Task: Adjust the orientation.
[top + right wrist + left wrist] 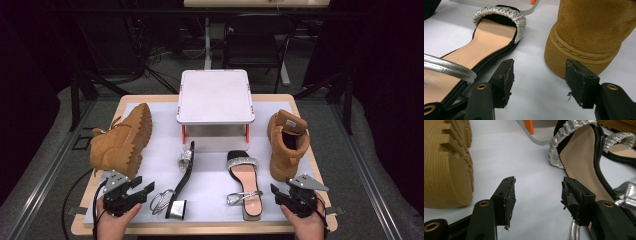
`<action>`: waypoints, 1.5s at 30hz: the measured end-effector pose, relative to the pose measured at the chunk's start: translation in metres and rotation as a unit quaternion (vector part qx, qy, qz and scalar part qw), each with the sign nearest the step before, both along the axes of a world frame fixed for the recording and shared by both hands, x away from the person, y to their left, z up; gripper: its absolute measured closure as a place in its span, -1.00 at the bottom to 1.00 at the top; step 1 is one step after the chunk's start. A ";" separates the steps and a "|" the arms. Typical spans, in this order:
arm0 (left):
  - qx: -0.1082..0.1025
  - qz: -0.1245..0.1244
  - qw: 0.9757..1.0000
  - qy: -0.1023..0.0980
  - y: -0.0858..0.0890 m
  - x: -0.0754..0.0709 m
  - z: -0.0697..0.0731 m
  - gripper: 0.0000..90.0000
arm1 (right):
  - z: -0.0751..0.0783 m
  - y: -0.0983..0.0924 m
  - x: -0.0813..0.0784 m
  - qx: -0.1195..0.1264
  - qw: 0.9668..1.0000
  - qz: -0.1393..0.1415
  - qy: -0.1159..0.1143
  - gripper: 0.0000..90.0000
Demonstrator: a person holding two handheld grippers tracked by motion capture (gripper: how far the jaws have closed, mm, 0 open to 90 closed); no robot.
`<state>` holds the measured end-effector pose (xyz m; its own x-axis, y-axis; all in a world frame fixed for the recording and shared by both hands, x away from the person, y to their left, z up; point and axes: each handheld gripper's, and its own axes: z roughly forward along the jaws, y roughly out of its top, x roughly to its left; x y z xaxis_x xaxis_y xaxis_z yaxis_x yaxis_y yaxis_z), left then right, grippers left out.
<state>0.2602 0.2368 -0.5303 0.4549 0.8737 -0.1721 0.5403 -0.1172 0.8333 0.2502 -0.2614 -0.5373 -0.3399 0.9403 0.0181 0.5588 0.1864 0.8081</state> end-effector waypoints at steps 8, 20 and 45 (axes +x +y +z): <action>-0.003 -0.012 1.000 -0.002 -0.005 -0.005 0.006 0.00 | -0.001 0.001 0.000 -0.003 1.000 0.001 -0.001 -0.10; -0.002 -0.026 1.000 -0.006 -0.011 -0.010 0.013 0.01 | 0.004 0.003 -0.005 0.003 0.999 -0.005 -0.040 0.05; -0.008 -0.064 0.998 -0.013 -0.030 -0.016 0.028 0.02 | 0.007 0.001 -0.005 0.020 0.999 -0.009 -0.031 0.09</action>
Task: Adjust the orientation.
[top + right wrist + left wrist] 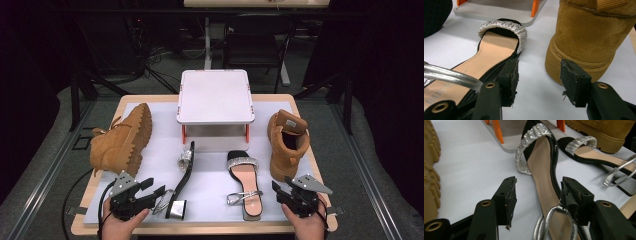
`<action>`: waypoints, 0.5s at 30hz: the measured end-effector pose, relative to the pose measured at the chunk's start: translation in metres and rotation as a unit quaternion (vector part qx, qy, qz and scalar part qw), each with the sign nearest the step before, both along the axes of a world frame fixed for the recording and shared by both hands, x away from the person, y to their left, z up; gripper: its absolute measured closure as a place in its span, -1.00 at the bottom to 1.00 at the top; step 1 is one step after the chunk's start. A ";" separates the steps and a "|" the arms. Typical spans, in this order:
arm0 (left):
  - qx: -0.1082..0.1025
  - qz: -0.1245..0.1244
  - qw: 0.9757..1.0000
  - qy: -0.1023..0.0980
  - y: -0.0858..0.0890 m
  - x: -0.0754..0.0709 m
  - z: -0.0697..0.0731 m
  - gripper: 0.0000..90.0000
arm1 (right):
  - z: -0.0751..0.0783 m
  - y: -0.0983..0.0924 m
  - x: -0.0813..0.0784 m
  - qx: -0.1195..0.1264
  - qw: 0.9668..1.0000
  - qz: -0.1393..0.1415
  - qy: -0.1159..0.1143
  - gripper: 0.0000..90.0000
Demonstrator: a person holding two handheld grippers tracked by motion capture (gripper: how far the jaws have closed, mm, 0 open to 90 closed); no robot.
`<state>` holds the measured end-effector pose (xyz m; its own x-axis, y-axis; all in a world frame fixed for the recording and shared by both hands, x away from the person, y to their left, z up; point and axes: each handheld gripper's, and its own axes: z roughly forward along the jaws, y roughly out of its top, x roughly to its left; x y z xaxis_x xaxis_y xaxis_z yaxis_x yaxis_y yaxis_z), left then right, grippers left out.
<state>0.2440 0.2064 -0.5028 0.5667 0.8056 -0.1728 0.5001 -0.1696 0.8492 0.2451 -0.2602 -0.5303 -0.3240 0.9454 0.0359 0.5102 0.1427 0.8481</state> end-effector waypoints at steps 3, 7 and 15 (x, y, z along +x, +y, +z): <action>0.001 -0.005 1.000 -0.002 -0.004 -0.001 0.002 0.02 | 0.000 0.000 0.000 0.001 1.000 0.001 0.000 0.09; 0.000 -0.011 1.000 0.001 -0.008 0.000 0.002 0.04 | 0.000 0.000 0.000 0.001 1.000 0.001 0.002 0.09; 0.007 -0.027 0.999 0.018 -0.019 0.004 -0.004 0.16 | 0.000 -0.001 0.000 0.003 1.000 0.003 0.005 0.09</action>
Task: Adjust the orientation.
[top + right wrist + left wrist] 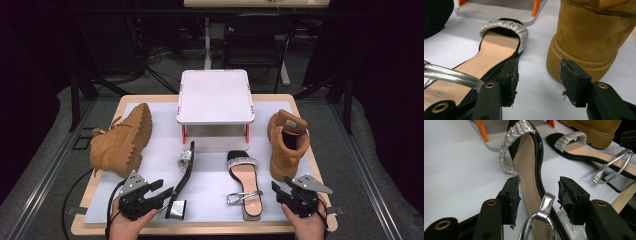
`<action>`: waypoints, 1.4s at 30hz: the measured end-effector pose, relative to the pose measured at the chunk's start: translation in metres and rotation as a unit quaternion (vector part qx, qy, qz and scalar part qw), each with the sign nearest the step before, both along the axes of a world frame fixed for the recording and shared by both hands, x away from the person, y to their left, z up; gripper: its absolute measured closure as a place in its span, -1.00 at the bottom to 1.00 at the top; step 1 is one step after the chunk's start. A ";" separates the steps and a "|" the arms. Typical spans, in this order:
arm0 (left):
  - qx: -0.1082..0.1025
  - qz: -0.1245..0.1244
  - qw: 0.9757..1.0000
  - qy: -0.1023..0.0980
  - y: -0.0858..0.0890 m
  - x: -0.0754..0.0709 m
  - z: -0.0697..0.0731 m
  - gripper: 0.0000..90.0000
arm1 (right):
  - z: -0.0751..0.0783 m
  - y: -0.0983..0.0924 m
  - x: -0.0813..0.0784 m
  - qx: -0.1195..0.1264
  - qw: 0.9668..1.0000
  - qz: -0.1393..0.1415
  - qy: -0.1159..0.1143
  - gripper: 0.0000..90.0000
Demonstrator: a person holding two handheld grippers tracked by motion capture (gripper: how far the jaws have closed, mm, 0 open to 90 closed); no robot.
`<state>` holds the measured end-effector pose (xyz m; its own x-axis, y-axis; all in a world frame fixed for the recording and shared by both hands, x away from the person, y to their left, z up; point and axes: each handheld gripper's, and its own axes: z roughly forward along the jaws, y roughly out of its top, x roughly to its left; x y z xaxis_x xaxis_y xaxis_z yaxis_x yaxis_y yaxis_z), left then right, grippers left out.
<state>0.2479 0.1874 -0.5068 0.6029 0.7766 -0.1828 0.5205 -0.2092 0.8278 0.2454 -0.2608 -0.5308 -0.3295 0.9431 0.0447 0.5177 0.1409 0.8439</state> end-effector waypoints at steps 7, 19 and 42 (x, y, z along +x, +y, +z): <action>0.008 -0.004 1.000 0.010 -0.005 0.002 -0.004 0.32 | 0.000 0.000 0.000 0.003 1.000 0.002 0.002 0.09; -0.007 -0.030 0.999 0.026 -0.010 0.003 -0.005 0.75 | -0.001 0.000 0.001 0.005 1.000 0.003 0.005 0.09; -0.013 -0.045 0.999 0.023 -0.017 0.005 -0.003 0.80 | -0.002 -0.002 0.001 0.012 1.000 0.000 0.009 0.09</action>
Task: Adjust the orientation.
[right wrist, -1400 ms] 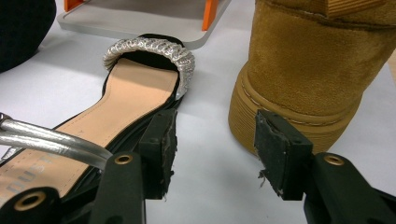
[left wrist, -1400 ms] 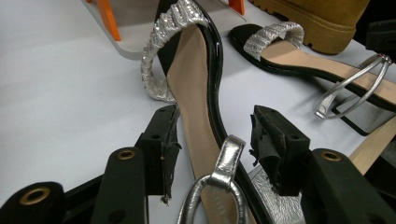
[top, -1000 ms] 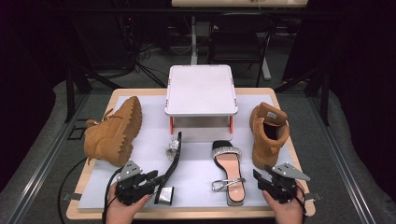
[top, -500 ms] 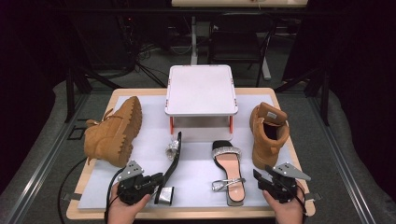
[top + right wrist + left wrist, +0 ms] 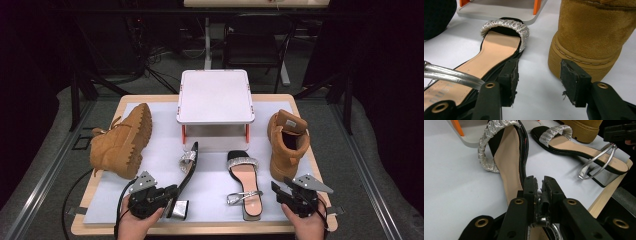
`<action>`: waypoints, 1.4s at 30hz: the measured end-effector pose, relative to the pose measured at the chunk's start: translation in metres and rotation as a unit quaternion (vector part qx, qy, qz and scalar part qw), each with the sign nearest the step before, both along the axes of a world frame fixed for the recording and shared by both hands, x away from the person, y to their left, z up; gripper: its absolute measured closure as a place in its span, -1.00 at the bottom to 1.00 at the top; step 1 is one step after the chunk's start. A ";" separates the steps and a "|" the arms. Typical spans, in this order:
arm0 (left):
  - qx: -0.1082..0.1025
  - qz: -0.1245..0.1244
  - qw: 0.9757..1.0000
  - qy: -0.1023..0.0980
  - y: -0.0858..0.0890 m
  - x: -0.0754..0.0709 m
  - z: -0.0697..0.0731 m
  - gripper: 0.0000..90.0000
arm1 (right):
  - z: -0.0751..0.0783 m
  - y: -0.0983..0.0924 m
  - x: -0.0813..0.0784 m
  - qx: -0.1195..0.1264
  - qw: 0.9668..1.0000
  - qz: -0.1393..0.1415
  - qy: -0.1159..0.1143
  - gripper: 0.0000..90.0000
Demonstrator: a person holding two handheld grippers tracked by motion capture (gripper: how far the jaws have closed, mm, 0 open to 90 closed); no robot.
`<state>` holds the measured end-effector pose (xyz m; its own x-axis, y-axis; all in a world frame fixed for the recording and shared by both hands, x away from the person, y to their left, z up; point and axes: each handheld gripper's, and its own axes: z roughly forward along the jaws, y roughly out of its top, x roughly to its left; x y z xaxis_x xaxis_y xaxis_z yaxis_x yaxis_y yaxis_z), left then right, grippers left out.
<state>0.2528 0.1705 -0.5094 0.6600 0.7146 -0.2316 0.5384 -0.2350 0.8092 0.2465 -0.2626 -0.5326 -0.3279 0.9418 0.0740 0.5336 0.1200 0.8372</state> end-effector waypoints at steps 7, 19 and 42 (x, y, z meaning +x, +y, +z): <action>0.007 -0.010 1.000 -0.014 -0.004 0.001 0.001 0.80 | -0.001 0.000 0.000 0.008 1.000 0.000 0.000 0.09; -0.016 -0.023 1.000 0.007 -0.018 0.006 0.001 0.81 | -0.001 -0.001 0.000 0.010 1.000 0.000 0.002 0.09; 0.014 -0.061 0.998 0.022 -0.059 0.014 -0.010 0.81 | 0.000 -0.003 0.000 0.018 1.000 0.000 0.000 0.09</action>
<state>0.2665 0.1111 -0.5194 0.7322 0.6361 -0.2437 0.5390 -0.3224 0.7782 0.2463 -0.2660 -0.5329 -0.3270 0.9388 0.1079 0.5344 0.0896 0.8405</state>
